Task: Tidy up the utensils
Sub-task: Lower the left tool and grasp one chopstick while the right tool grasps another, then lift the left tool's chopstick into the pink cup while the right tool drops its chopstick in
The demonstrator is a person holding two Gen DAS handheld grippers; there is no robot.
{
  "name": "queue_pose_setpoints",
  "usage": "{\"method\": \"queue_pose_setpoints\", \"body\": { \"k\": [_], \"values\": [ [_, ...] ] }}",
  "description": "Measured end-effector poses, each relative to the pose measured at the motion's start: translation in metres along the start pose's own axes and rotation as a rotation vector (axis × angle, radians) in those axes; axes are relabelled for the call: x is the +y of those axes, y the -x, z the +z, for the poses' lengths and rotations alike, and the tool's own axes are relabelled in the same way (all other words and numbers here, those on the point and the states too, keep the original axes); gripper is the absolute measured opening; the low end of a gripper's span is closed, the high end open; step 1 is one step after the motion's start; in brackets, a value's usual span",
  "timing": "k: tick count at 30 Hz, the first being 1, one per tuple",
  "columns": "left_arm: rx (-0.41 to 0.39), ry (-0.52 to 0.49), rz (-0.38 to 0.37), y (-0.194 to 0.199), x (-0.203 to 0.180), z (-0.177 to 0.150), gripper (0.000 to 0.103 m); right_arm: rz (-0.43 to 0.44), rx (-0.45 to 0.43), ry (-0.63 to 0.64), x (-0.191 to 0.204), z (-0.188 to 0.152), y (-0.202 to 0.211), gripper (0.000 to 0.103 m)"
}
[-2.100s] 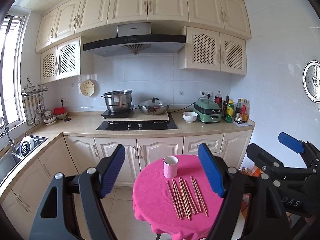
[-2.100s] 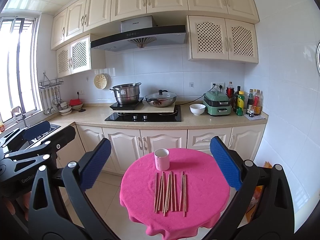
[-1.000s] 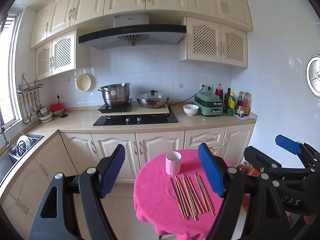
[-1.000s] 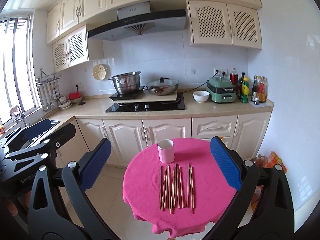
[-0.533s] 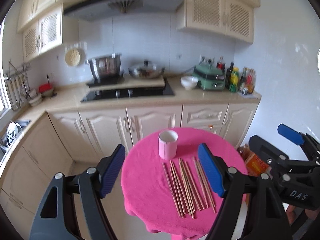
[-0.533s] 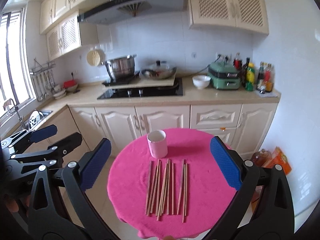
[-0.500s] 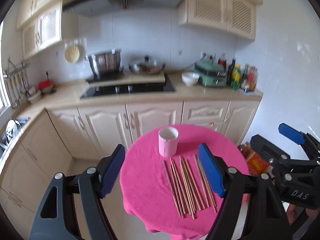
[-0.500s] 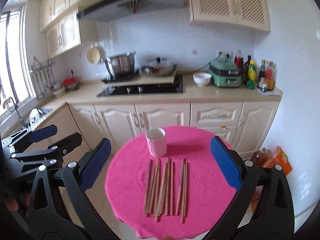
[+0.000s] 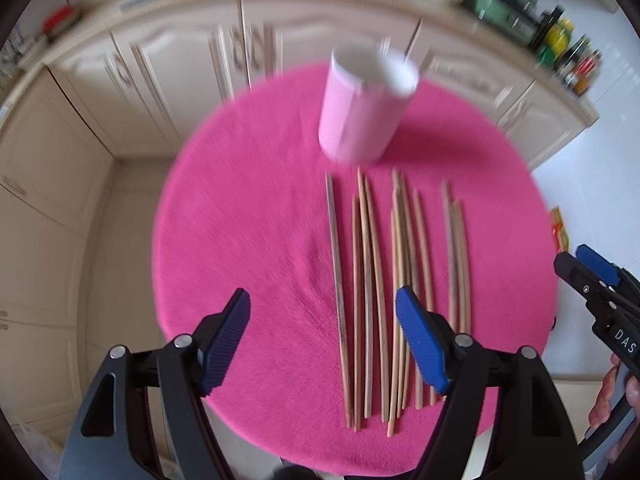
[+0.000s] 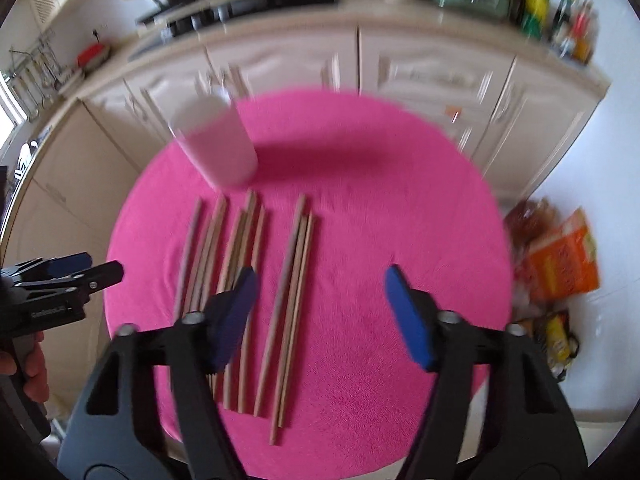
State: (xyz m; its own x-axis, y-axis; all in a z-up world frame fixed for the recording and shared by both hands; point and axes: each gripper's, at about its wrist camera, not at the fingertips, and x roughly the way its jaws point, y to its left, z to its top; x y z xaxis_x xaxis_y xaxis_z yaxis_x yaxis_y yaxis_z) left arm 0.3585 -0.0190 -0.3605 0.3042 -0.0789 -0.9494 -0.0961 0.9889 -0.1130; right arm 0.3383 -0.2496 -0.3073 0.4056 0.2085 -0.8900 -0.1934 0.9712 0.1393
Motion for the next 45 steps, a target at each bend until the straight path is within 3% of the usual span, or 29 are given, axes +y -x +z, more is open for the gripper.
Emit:
{"method": "queue_pose_setpoints", "body": {
  "k": [2, 6, 13, 18, 23, 28, 33, 36, 40, 45],
  "values": [
    [0.062, 0.007, 0.013, -0.028, -0.002, 0.003, 0.059, 0.024, 0.073, -0.015, -0.008, -0.002, -0.025, 0.050],
    [0.145, 0.013, 0.042, -0.067, -0.001, 0.009, 0.051, 0.051, 0.159, -0.028, -0.011, -0.004, -0.058, 0.048],
    [0.208, -0.020, 0.070, -0.101, -0.003, 0.015, 0.050, 0.065, 0.249, -0.056, -0.011, -0.005, -0.089, 0.045],
    [0.219, -0.059, 0.102, -0.108, -0.010, 0.019, 0.050, 0.038, 0.306, -0.066, -0.008, -0.005, -0.099, 0.037],
    [0.225, -0.073, 0.104, -0.106, -0.007, 0.015, 0.049, 0.003, 0.348, -0.055, -0.008, -0.008, -0.109, 0.036],
    [0.241, -0.058, 0.099, -0.111, -0.009, 0.027, 0.039, -0.051, 0.396, -0.020, 0.005, -0.001, -0.119, 0.035],
    [0.239, -0.025, 0.091, -0.107, 0.001, 0.034, 0.021, -0.129, 0.426, 0.035, 0.020, 0.008, -0.127, 0.035],
    [0.232, 0.022, 0.048, -0.101, 0.016, 0.038, 0.009, -0.122, 0.428, 0.032, 0.016, 0.012, -0.127, 0.028],
    [0.206, 0.086, -0.047, -0.090, 0.034, 0.037, 0.009, -0.062, 0.433, -0.015, -0.002, 0.014, -0.124, 0.009],
    [0.145, 0.090, -0.100, -0.067, 0.044, 0.036, 0.007, 0.015, 0.399, -0.076, -0.034, 0.026, -0.109, 0.006]
  ]
}}
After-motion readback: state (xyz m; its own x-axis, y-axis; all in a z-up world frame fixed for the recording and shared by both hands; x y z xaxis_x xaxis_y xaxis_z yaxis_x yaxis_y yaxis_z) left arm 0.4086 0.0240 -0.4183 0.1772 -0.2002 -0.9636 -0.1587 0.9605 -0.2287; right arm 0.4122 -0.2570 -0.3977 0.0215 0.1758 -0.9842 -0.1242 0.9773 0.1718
